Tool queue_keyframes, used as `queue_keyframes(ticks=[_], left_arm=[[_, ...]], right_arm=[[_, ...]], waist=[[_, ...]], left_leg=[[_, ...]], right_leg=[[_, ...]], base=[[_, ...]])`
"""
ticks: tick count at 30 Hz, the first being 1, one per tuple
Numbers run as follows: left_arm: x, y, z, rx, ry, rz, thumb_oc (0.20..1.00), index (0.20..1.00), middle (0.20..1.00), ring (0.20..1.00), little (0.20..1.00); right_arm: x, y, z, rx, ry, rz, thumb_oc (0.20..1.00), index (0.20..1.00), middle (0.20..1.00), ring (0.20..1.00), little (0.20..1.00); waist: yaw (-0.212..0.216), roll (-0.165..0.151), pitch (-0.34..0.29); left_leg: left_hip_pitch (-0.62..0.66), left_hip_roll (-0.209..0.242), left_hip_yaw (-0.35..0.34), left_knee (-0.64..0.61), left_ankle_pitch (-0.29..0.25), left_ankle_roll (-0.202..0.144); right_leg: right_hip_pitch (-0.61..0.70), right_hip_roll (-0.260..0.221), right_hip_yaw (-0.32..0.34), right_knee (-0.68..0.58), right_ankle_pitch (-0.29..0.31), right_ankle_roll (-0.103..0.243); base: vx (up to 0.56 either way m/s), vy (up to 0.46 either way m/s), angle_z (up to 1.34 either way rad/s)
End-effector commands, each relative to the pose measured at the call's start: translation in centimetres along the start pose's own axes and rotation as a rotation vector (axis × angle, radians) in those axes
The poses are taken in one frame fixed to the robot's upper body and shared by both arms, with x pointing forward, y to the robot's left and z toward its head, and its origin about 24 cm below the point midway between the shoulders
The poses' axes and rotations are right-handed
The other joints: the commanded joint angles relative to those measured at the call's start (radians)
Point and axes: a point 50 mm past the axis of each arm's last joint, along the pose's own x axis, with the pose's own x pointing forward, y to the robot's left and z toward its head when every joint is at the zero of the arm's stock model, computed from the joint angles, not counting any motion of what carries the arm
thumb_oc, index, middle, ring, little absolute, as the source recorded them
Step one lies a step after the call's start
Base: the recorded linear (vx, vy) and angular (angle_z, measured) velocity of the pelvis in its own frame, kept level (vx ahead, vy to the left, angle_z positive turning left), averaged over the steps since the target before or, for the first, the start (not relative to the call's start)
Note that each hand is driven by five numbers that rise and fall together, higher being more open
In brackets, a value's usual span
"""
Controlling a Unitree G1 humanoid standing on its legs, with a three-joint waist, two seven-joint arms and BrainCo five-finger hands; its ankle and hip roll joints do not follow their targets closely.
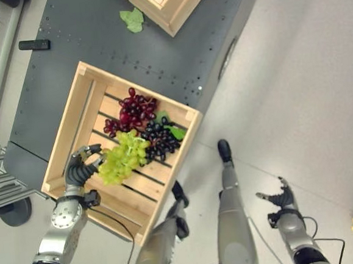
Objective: Pick up the fruits from the basket on one side to the basket on the other side
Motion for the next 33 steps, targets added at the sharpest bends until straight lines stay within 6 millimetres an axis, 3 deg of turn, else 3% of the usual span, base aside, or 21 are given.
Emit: queue_keyframes(ticks=[1, 8, 9, 10, 11, 16, 21, 26, 33], left_arm=[[-0.1, 2.2, 2.0, -0.012, -0.106, 0.033, 0.2, 0.2, 0.2, 0.2, 0.2], [0.1, 2.1, 2.0, 0.047, -0.104, 0.026, 0.2, 0.2, 0.2, 0.2, 0.2], [0.2, 2.3, 1.8, 0.176, -0.088, -0.001, 0.448, 0.448, 0.448, 0.448, 0.448], [0.3, 2.7, 2.1, 0.251, -0.104, 0.002, 0.589, 0.589, 0.589, 0.589, 0.589], [0.5, 3.0, 2.4, 0.333, -0.117, 0.016, 1.0, 1.0, 1.0, 1.0, 1.0], [1.9, 3.7, 3.2, 0.717, -0.147, -0.001, 1.0, 1.0, 1.0, 1.0, 1.0], [2.5, 4.4, 3.8, 0.958, -0.153, -0.051, 1.0, 1.0, 1.0, 1.0, 1.0], [2.0, 4.7, 3.0, 0.997, -0.125, -0.058, 1.0, 1.0, 1.0, 1.0, 1.0], [1.3, 3.6, 0.2, 0.995, -0.034, -0.095, 1.0, 1.0, 1.0, 1.0, 1.0]], right_arm=[[-0.5, -0.9, 0.2, -0.074, -0.068, 0.02, 1.0, 1.0, 1.0, 1.0, 1.0], [-0.5, -0.7, 0.6, -0.082, -0.092, 0.029, 1.0, 1.0, 1.0, 1.0, 1.0], [-0.4, -0.7, 0.5, -0.084, -0.086, 0.026, 1.0, 1.0, 1.0, 1.0, 1.0], [-0.4, -0.8, 0.5, -0.089, -0.085, 0.025, 1.0, 1.0, 1.0, 1.0, 1.0], [-0.4, -0.8, 0.5, -0.093, -0.088, 0.021, 1.0, 1.0, 1.0, 1.0, 1.0], [-0.5, -1.1, -0.2, -0.097, -0.065, -0.001, 1.0, 1.0, 1.0, 1.0, 1.0], [-0.5, -1.9, -0.7, -0.104, -0.044, -0.027, 1.0, 1.0, 1.0, 1.0, 1.0], [-0.5, -2.4, -0.7, -0.101, -0.038, -0.039, 1.0, 1.0, 1.0, 1.0, 1.0], [-0.4, -2.5, -0.2, -0.095, -0.056, -0.053, 1.0, 1.0, 1.0, 1.0, 1.0]], waist=[[-0.009, -0.005, 0.011], [-0.002, -0.004, 0.011], [-0.002, -0.003, 0.011], [0.0, -0.002, 0.011], [0.0, -0.003, 0.011], [0.002, -0.002, 0.011], [-0.001, 0.005, 0.011], [0.0, 0.01, 0.011], [-0.004, 0.012, 0.011]], left_leg=[[-0.159, 0.063, -0.08, 0.142, 0.028, -0.033], [-0.158, 0.064, -0.083, 0.136, 0.032, -0.032], [-0.156, 0.064, -0.083, 0.136, 0.032, -0.033], [-0.155, 0.065, -0.083, 0.135, 0.031, -0.033], [-0.16, 0.066, -0.082, 0.136, 0.036, -0.033], [-0.158, 0.068, -0.081, 0.131, 0.035, -0.032], [-0.151, 0.068, -0.076, 0.128, 0.026, -0.032], [-0.158, 0.064, -0.073, 0.128, 0.031, -0.032], [-0.166, 0.061, -0.073, 0.13, 0.029, -0.029]], right_leg=[[0.009, -0.021, 0.001, 0.127, -0.189, 0.059], [0.014, -0.02, -0.004, 0.126, -0.191, 0.059], [0.015, -0.019, -0.004, 0.126, -0.192, 0.059], [0.016, -0.019, -0.004, 0.126, -0.193, 0.059], [0.011, -0.02, -0.004, 0.126, -0.189, 0.058], [0.011, -0.022, -0.005, 0.124, -0.191, 0.06], [0.012, -0.022, -0.002, 0.125, -0.199, 0.063], [0.002, -0.023, 0.003, 0.125, -0.193, 0.062], [-0.008, -0.019, 0.004, 0.128, -0.195, 0.061]], base=[[0.0, 0.0, 0.0], [0.0, -0.001, 0.01], [0.0, 0.0, 0.0], [0.0, 0.0, 0.0], [0.0, 0.0, 0.0], [0.0, 0.0, 0.0], [0.01, 0.004, 0.0], [0.0, 0.0, 0.0], [0.0, 0.0, 0.0]])
